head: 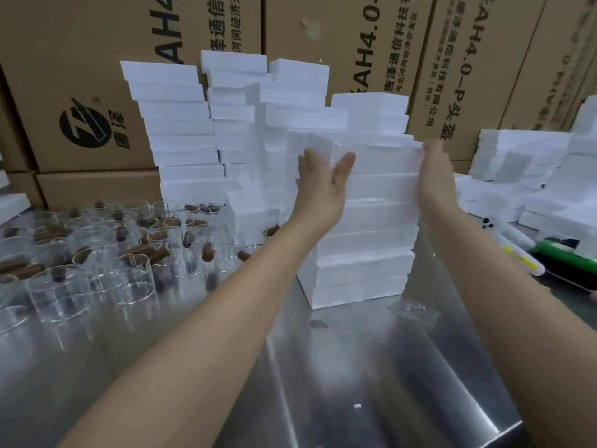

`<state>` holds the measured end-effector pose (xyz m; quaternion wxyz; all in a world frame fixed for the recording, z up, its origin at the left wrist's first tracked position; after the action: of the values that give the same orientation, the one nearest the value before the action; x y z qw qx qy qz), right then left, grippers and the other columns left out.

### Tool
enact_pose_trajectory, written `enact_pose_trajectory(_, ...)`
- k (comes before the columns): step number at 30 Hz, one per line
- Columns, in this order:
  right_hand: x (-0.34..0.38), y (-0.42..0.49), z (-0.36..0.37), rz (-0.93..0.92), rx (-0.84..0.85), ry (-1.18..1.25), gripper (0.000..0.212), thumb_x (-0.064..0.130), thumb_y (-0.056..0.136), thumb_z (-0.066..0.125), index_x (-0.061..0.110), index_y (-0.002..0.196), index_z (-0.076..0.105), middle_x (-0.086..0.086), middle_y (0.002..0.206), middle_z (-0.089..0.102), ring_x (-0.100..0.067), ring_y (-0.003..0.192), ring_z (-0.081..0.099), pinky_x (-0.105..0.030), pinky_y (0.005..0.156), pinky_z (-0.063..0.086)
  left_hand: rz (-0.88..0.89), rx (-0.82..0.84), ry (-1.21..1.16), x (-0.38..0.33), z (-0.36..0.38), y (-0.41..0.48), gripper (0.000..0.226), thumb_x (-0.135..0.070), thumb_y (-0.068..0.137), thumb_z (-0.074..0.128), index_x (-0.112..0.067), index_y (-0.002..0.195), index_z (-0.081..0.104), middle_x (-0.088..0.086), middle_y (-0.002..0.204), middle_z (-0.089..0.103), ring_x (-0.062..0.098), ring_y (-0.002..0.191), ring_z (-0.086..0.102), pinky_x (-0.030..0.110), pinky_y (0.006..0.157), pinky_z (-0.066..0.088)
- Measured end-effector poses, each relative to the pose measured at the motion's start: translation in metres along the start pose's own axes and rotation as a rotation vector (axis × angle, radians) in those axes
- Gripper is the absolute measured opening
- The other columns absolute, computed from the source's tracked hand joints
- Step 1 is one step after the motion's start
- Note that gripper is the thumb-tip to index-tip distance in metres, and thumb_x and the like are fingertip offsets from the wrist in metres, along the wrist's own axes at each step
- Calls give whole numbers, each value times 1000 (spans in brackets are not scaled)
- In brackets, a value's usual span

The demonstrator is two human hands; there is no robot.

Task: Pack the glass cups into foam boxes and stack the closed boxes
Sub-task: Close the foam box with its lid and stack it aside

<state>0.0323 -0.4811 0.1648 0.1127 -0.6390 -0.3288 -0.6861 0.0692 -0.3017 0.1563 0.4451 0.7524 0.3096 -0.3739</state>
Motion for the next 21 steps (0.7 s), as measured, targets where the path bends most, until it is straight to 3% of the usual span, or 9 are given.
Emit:
enact_pose_trajectory(3, -1, 2, 0, 15, -22, -42, 47, 47, 95, 25, 14, 122, 47, 6, 92, 48, -11, 78, 43, -29, 62, 28, -14, -26, -14, 1, 3, 3, 70, -45, 101, 34, 5, 146, 14, 20, 157, 18, 30, 147, 14, 45, 119, 17)
enact_pose_trajectory(7, 9, -12, -8, -44, -88, -92, 52, 49, 95, 33, 14, 133, 42, -1, 122, 51, -16, 101, 50, -33, 76, 40, -53, -33, -11, 5, -4, -6, 82, -54, 99, 28, -4, 152, -10, 8, 163, -5, 21, 150, -2, 40, 122, 6)
enact_pose_trajectory(9, 20, -41, -14, -316, -356, -74, 46, 34, 93, 41, 12, 133, 43, -1, 131, 49, -15, 117, 46, -35, 96, 40, -85, -107, -45, 14, -12, -20, 83, -61, 97, 23, -11, 153, -12, 1, 163, -8, 17, 149, -2, 36, 122, 3)
enact_pose_trajectory(11, 26, -87, -6, -664, -504, 27, 33, 16, 85, 43, 9, 116, 54, -1, 113, 57, -14, 105, 53, -29, 87, 44, -57, -245, -135, 28, -23, -41, 72, -59, 99, 21, -18, 155, 2, -7, 162, 5, 7, 147, 9, 22, 116, 9)
enact_pose_trajectory(13, 19, -133, 22, -818, -297, 132, 22, 11, 78, 40, 15, 88, 58, 9, 81, 59, -11, 74, 57, -29, 62, 44, 33, -423, -177, 48, -40, -65, 52, -48, 101, 25, -21, 145, 33, -12, 144, 36, -4, 126, 37, 11, 103, 25)
enact_pose_trajectory(15, 0, -168, 65, -706, 51, 135, 20, 16, 73, 36, 24, 64, 52, 13, 55, 51, -9, 52, 48, -31, 49, 36, 64, -512, -138, 71, -56, -89, 33, -41, 97, 30, -22, 106, 56, -11, 103, 56, 11, 97, 56, 34, 87, 48)
enact_pose_trajectory(16, -12, -184, 87, -618, 184, 75, 22, 20, 73, 36, 27, 56, 48, 11, 49, 48, -12, 49, 47, -32, 49, 36, 32, -519, -118, 85, -64, -99, 34, -40, 94, 32, -22, 86, 59, -9, 82, 58, 20, 82, 59, 47, 77, 50)
enact_pose_trajectory(18, -38, -210, 126, -465, 343, -9, 25, 21, 73, 37, 23, 49, 44, 8, 46, 44, -18, 50, 45, -37, 52, 37, -38, -508, -2, 110, -81, -118, 47, -42, 91, 32, -20, 54, 52, -5, 50, 52, 25, 56, 52, 43, 63, 46)
enact_pose_trajectory(21, -67, -227, 163, -215, 421, 36, 29, 17, 73, 38, 16, 44, 43, 7, 45, 40, -13, 51, 37, -33, 53, 29, -127, -500, 67, 136, -107, -136, 54, -41, 95, 36, -18, 46, 35, -5, 41, 35, 19, 44, 34, 34, 53, 31)
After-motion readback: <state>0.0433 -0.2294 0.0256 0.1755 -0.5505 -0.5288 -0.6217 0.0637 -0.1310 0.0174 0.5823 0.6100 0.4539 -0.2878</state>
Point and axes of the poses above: each hand's wrist, its own y-axis towards the middle knuckle, its own z-axis out of the palm, x = y × z, the point moved 3 cm from there along y, towards the middle knuckle
